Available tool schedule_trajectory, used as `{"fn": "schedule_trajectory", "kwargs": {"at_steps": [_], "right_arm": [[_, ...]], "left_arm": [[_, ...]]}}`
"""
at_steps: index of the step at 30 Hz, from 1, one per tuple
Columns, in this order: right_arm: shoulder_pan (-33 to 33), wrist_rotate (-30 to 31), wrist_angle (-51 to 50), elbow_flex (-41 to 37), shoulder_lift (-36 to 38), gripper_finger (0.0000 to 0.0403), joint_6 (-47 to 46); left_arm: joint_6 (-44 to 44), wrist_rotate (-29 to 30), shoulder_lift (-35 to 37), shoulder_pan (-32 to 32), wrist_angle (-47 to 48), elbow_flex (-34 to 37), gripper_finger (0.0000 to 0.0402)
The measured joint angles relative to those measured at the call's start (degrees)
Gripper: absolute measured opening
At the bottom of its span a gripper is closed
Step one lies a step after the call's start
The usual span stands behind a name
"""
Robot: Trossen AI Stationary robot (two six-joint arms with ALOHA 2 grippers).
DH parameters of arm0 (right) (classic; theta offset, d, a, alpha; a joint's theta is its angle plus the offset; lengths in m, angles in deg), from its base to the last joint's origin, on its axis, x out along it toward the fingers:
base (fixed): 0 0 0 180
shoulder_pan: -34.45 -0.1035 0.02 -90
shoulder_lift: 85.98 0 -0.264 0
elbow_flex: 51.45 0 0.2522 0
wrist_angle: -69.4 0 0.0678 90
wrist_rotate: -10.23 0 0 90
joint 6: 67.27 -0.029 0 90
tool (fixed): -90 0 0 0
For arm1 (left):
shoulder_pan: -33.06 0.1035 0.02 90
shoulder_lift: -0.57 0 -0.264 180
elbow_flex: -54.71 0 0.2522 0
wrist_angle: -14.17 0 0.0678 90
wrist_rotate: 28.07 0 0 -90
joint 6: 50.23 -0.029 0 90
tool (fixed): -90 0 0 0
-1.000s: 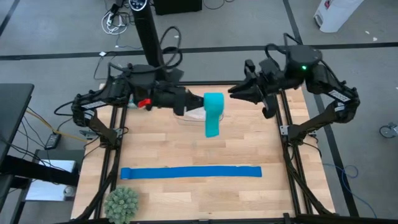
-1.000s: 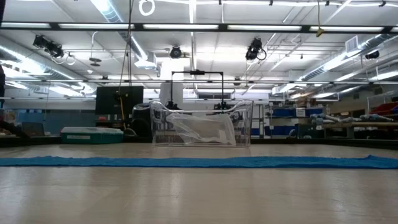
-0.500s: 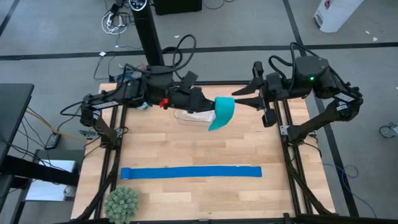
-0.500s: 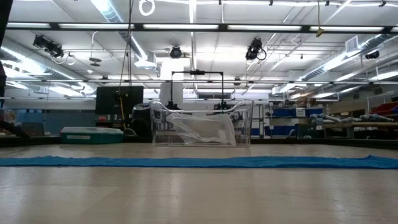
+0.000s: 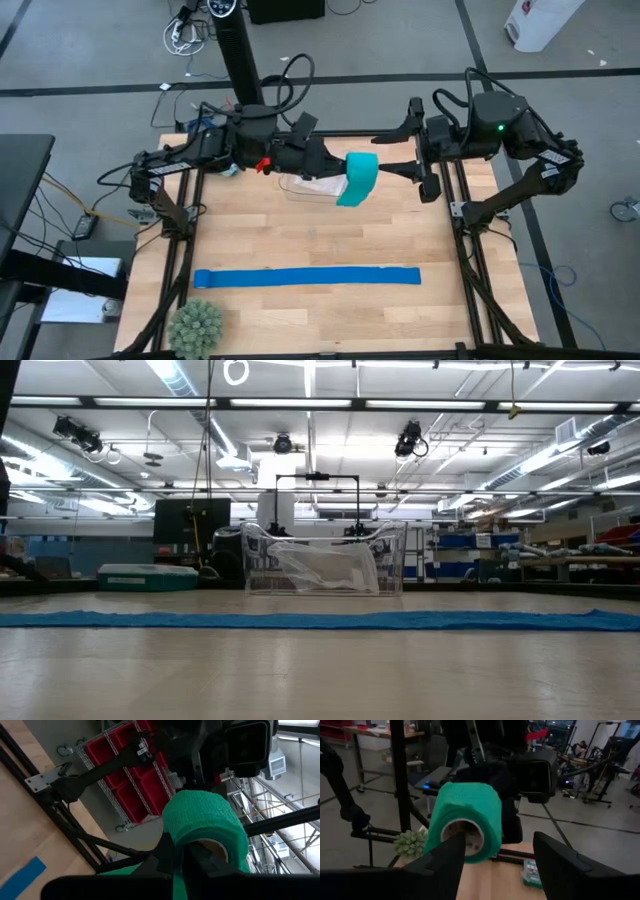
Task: Roll bandage
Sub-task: Roll the green bandage
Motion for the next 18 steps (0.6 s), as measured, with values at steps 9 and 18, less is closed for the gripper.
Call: {"fn": "schedule_trajectory", "kwargs": {"at_steps": [9, 18], "right_arm": [[-0.02, -0.06, 3.39, -0.01, -2.01, 0.0223, 0.9], [-0.02, -0.17, 3.93, -0.01, -2.91, 0.0132, 0.91]], "left_arm": [[-0.1, 1.15, -0.11, -0.04, 0.02, 0.0, 0.0023], [-6.33, 2.05, -0.11, -0.02, 0.1, -0.04, 0.0035]]}}
